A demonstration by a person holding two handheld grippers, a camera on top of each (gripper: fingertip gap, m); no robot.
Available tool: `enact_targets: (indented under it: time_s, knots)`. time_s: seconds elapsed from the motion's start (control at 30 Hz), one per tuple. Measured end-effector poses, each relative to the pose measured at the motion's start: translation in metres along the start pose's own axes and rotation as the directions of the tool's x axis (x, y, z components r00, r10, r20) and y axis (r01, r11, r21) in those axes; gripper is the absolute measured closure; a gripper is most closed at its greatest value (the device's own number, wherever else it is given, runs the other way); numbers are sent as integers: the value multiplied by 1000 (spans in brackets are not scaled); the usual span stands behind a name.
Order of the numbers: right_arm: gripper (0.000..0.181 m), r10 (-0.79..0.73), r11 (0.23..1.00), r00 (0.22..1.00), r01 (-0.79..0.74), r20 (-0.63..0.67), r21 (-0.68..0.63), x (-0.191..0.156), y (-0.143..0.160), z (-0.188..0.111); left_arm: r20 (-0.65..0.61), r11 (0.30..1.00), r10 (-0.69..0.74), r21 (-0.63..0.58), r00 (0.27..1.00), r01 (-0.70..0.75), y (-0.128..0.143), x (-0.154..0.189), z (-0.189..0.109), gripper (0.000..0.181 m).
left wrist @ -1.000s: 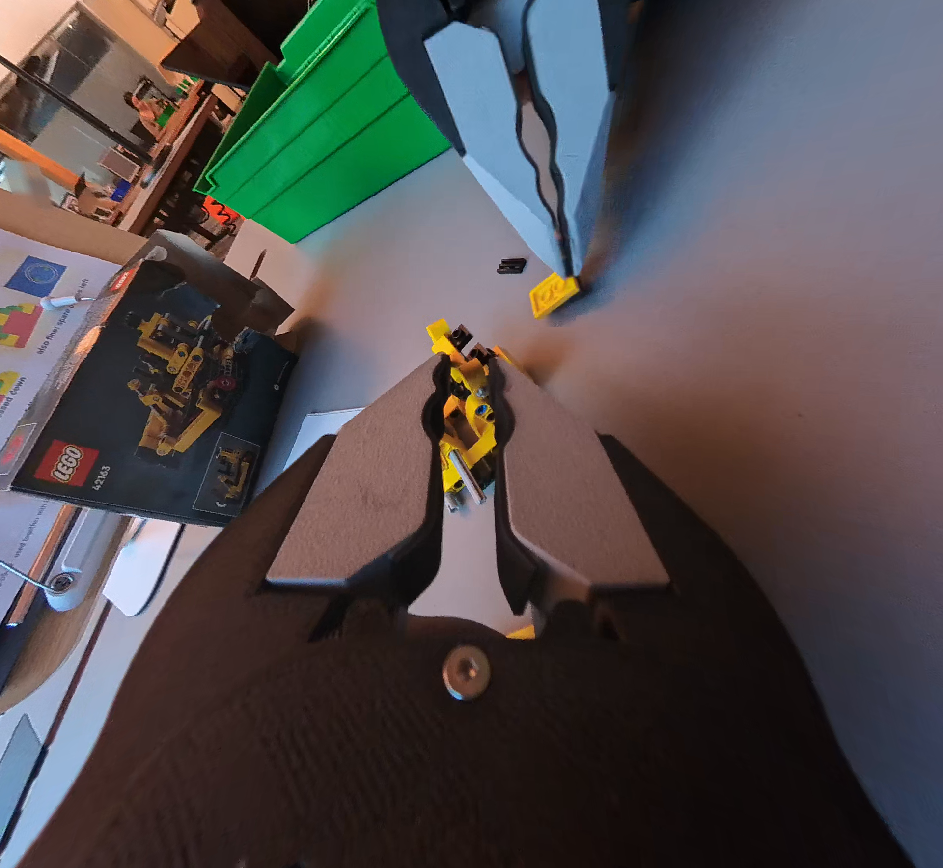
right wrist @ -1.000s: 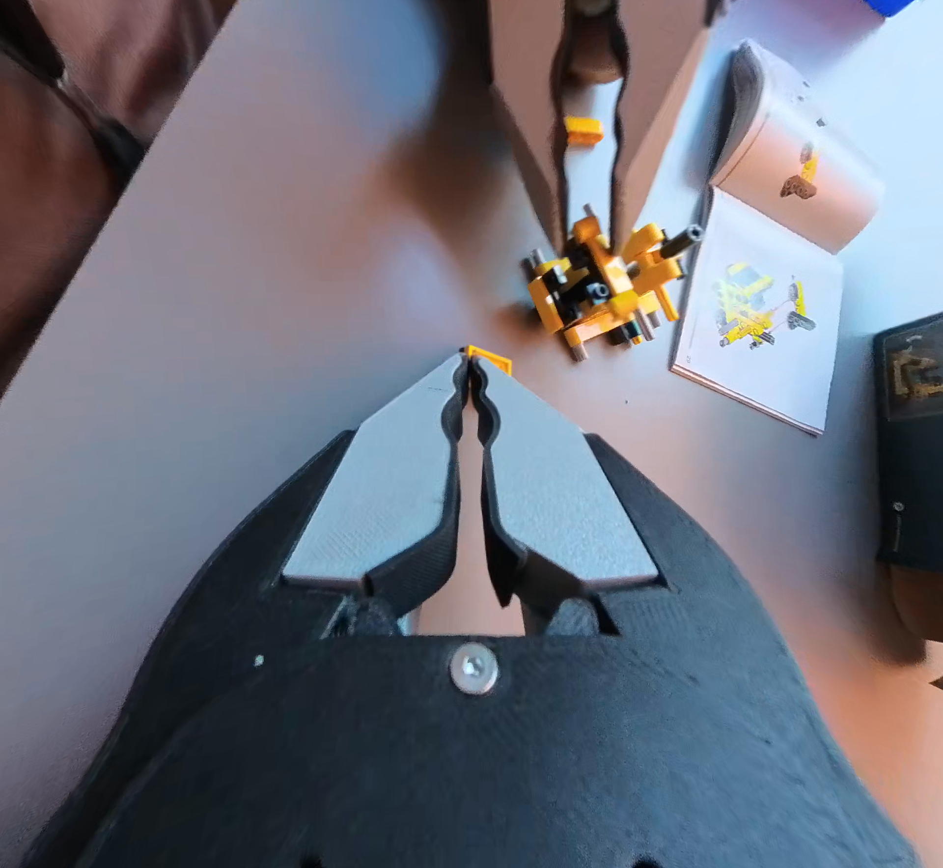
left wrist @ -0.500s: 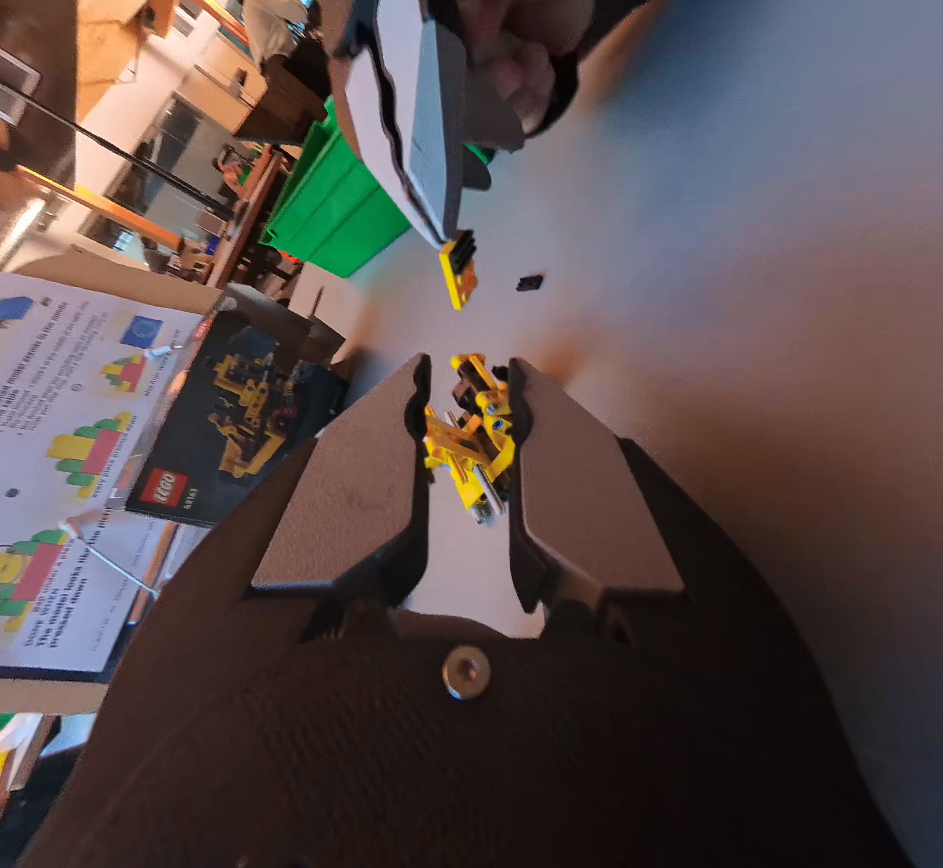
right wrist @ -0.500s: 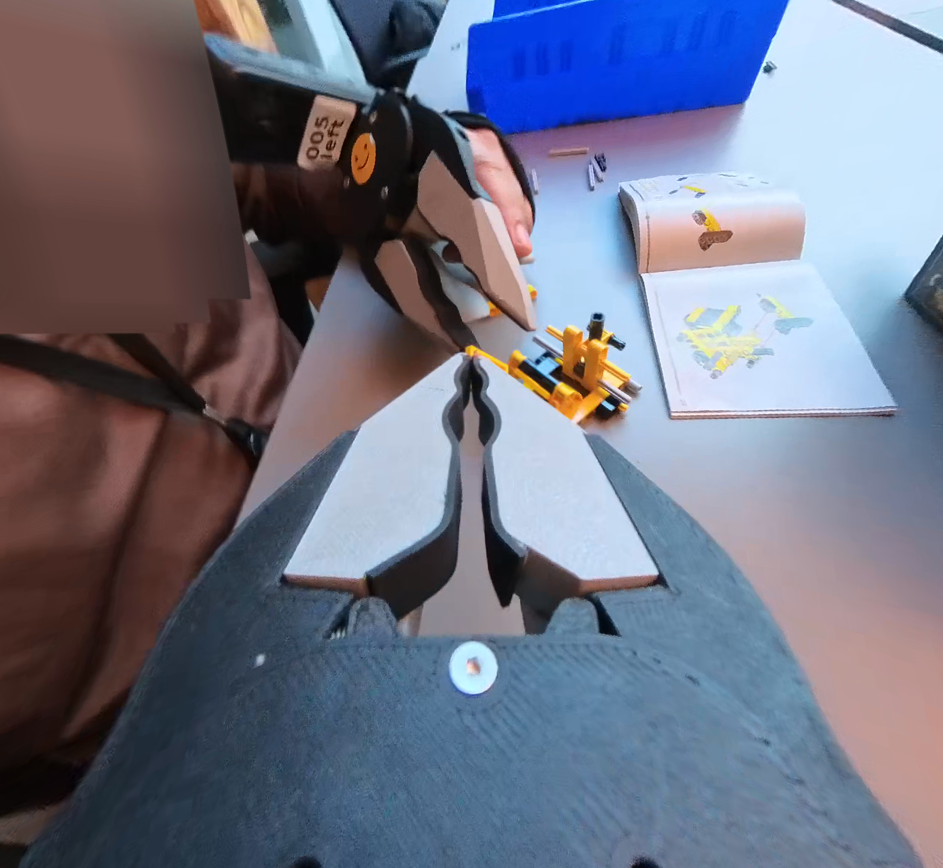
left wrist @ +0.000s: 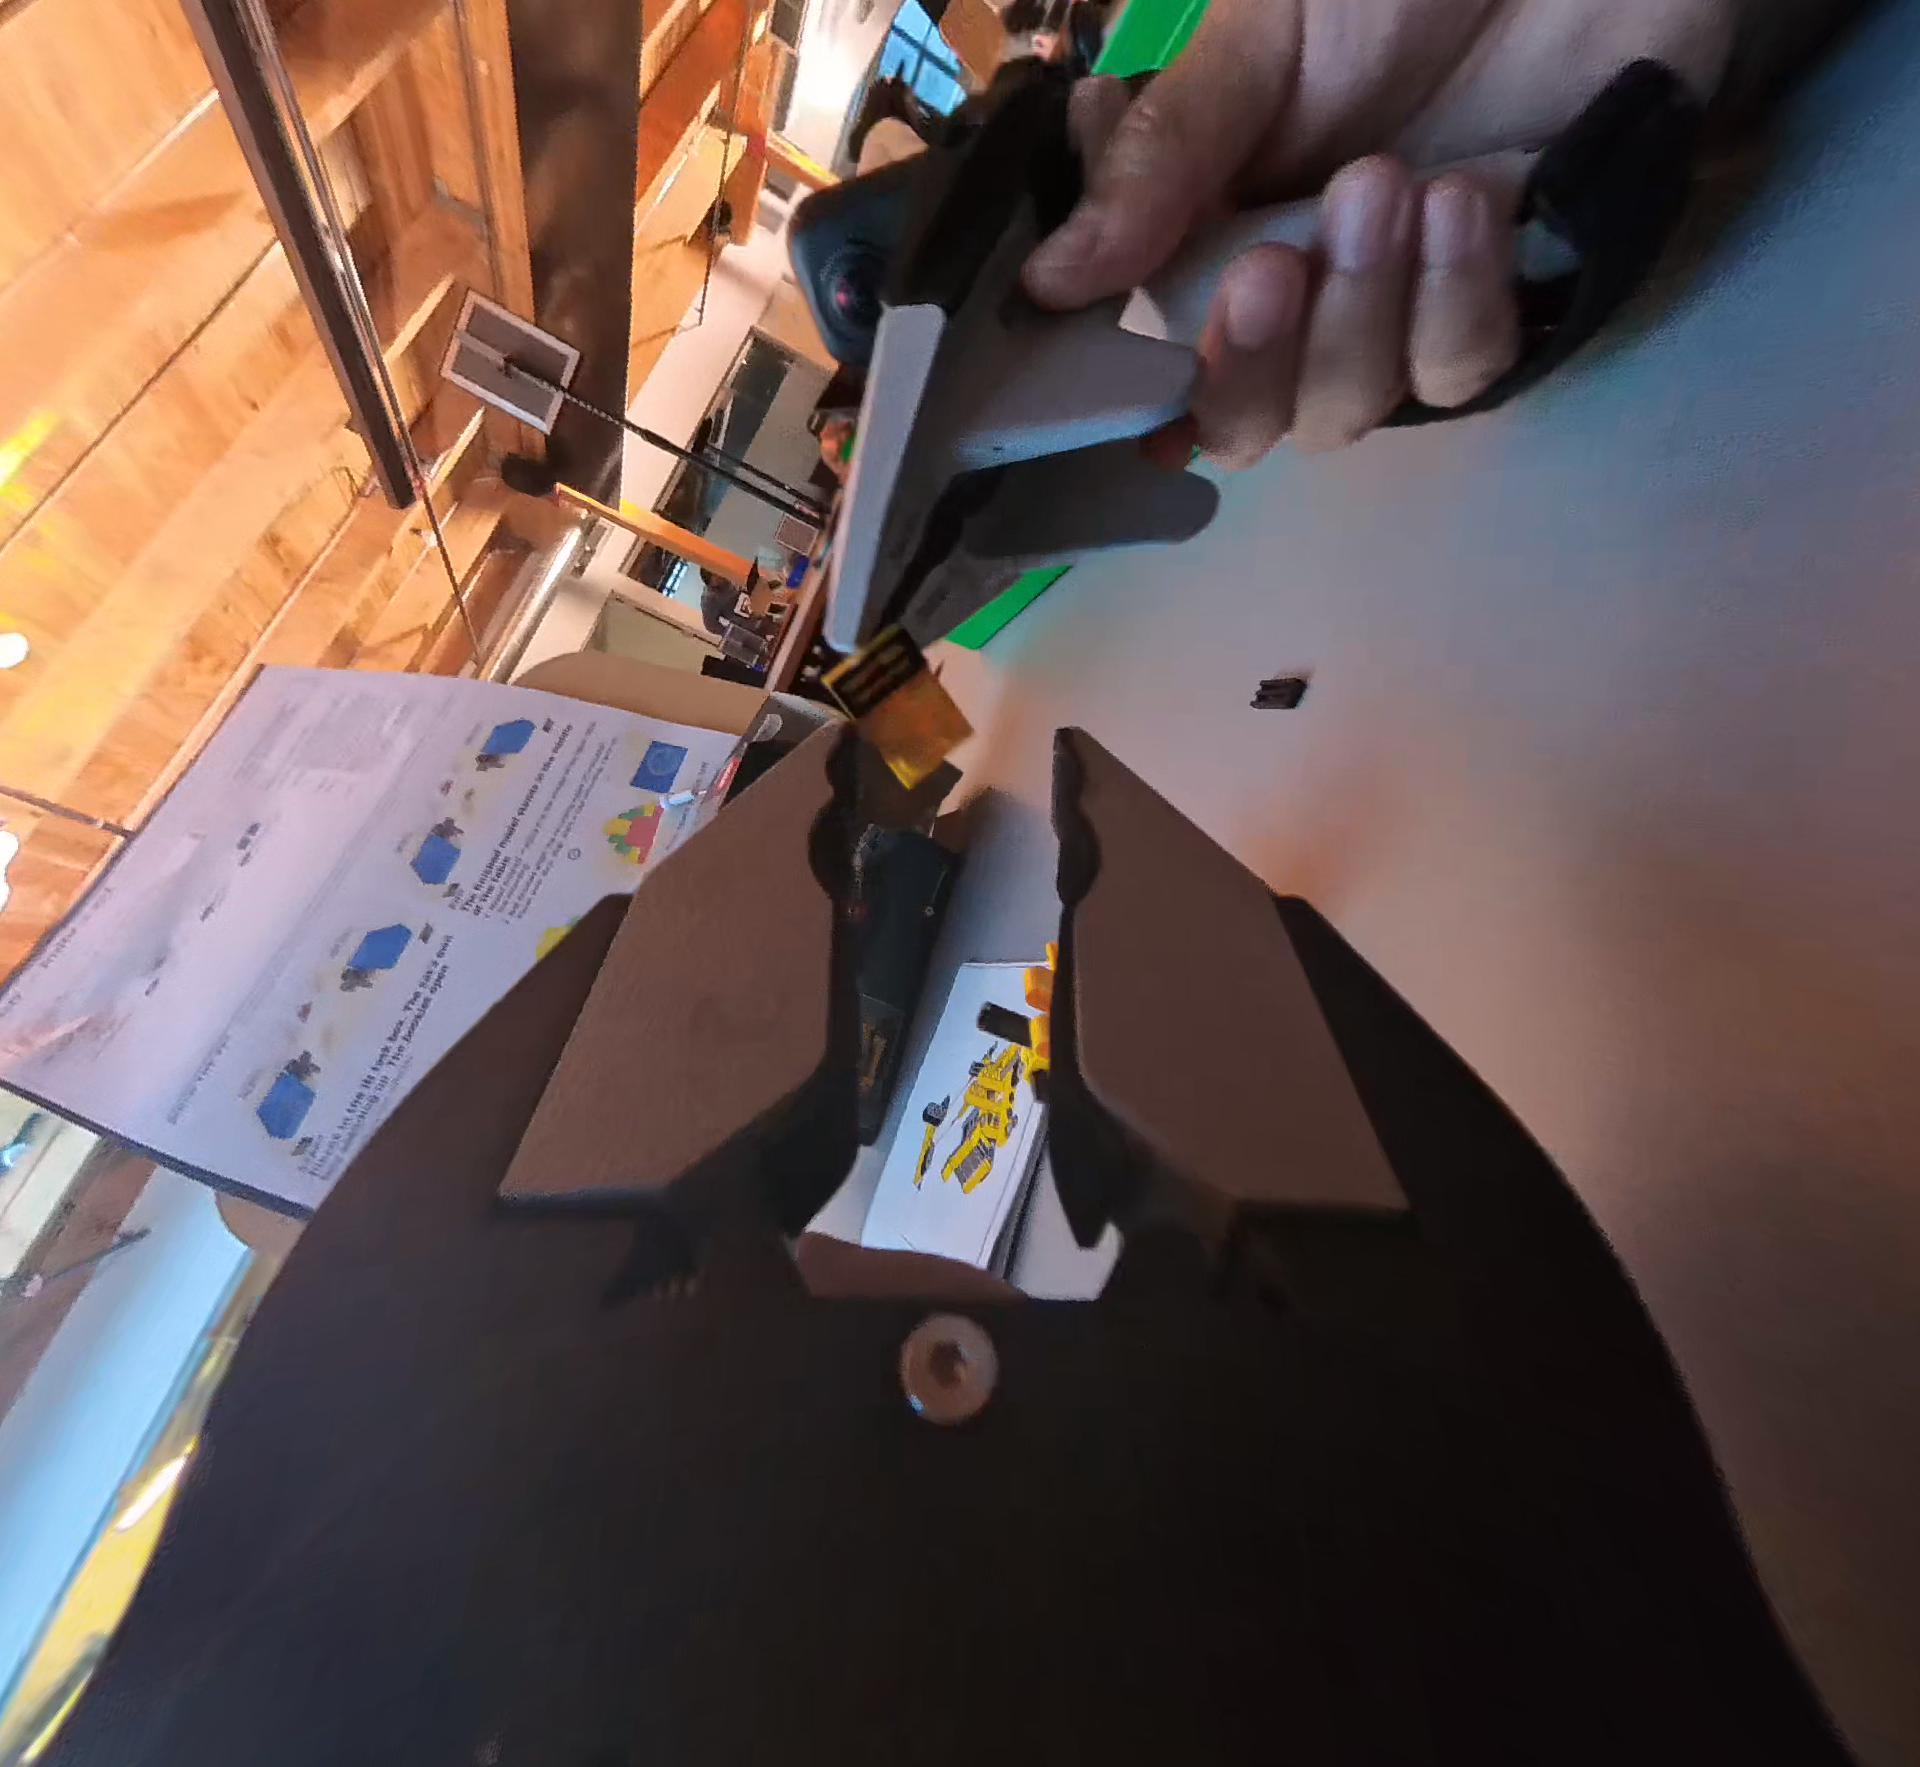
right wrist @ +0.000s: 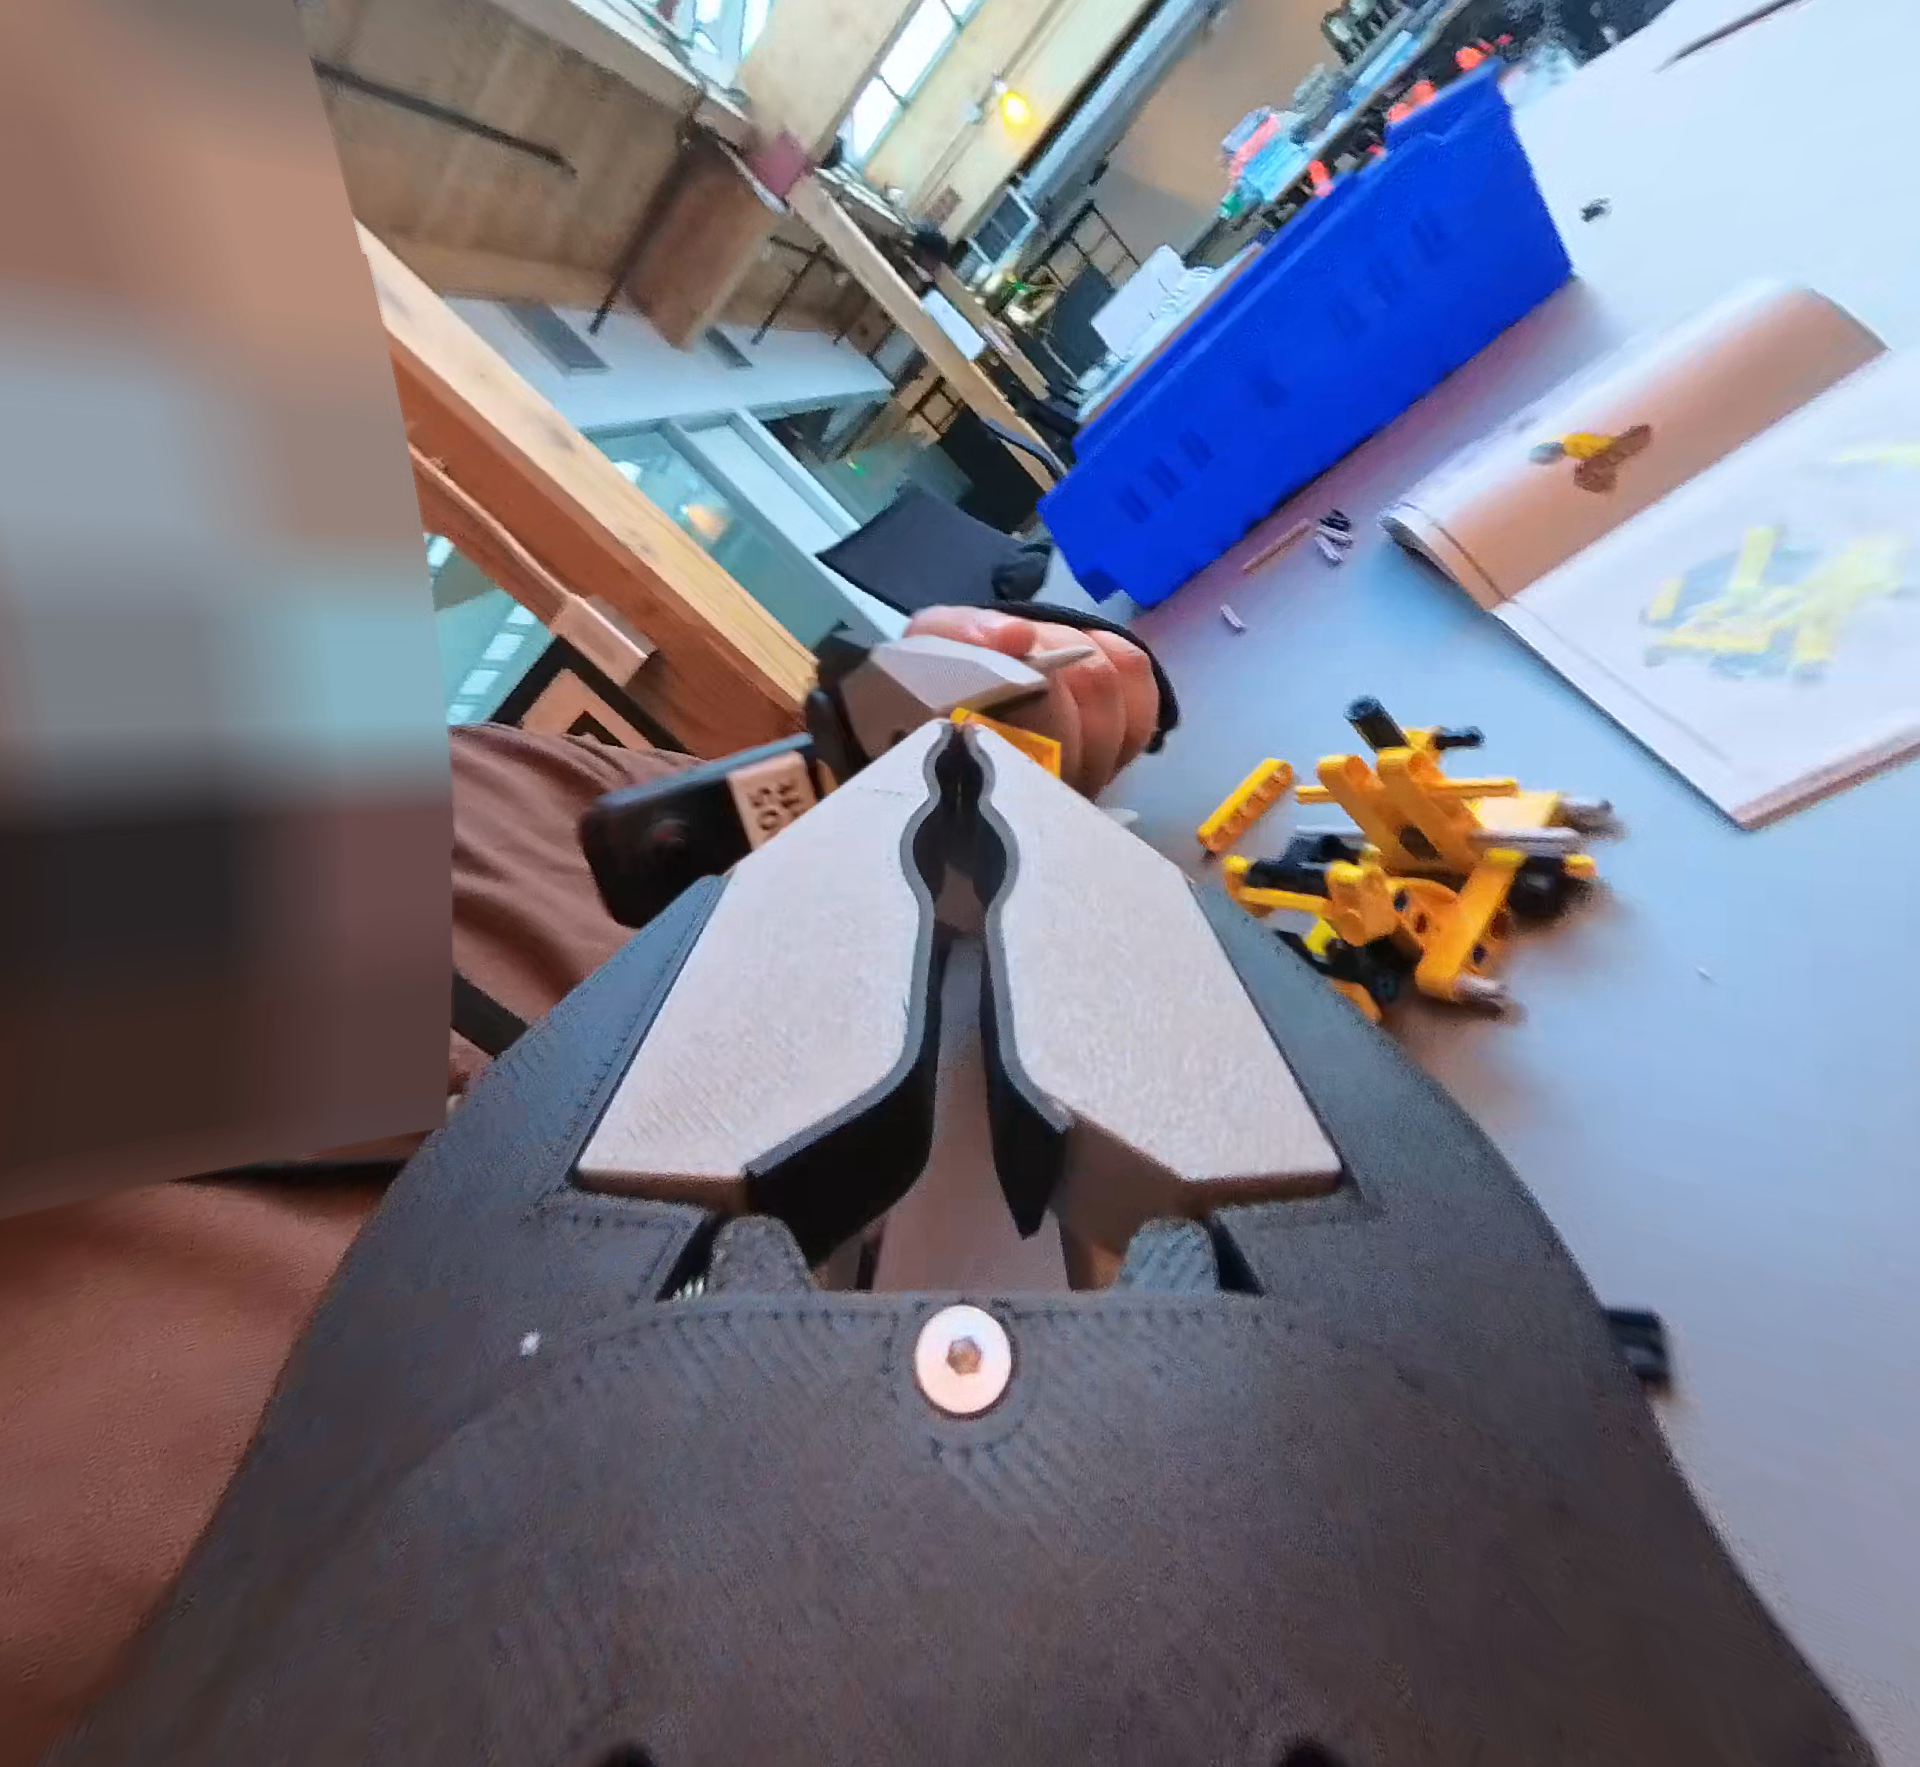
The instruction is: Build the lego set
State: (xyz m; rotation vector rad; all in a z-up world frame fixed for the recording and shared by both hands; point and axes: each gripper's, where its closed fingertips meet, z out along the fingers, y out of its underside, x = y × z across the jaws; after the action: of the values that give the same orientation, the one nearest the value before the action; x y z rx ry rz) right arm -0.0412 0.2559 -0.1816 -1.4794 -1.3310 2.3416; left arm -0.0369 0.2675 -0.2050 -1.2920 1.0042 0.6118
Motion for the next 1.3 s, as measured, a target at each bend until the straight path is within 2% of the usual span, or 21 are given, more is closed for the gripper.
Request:
enact_targets:
  time_s: [0.1,0.27,0.4,0.5,0.57,0.6,0.63,0.67,0.73,0.83,0.97,1.07,1.13,1.3]
  knots:
    - [181,-11,1000,999,11,-46,-10,9,7,0,-27,997,-80,-20,996,79,3,3,3,156]
    - [181,0,1000,999,0,-39,8,7,8,1,-58,976,-213,-56,975,210,5,2,6,158]
    - [181,-39,999,993,39,-113,-3,16,7,-6,-114,957,-289,-75,951,282,9,7,7,159]
    - [181,-155,987,965,141,-210,-83,21,4,-18,-149,952,-301,-100,942,288,15,9,7,159]
    - [181,-301,949,910,256,-286,-185,20,6,-22,-179,955,-287,-134,941,266,20,14,7,159]
    - [177,-367,922,868,292,-336,-254,22,10,-22,-200,957,-275,-152,940,248,21,18,8,159]
    - [144,-418,898,819,308,-393,-314,26,12,-22,-211,961,-252,-168,944,219,22,22,9,159]
    - [134,-457,879,779,321,-430,-352,26,13,-19,-215,968,-215,-179,953,178,23,25,10,159]
    - [151,-520,848,717,369,-465,-380,23,12,-10,-211,976,-133,-197,969,91,23,30,12,159]
    - [146,-543,835,673,367,-503,-411,26,14,-6,-182,974,-75,-225,980,33,23,30,15,159]
    - [143,-500,860,702,332,-506,-388,28,22,-3,-106,962,-38,-275,994,7,29,17,17,159]
    - [157,-505,860,690,349,-518,-373,35,21,-1,-94,956,2,-291,996,-30,30,17,17,159]
    - [173,-523,851,659,372,-540,-370,41,18,-4,-85,949,32,-310,996,-58,32,16,16,159]
    - [175,-465,885,714,355,-523,-302,40,16,-3,-73,947,42,-315,996,-63,32,14,15,160]
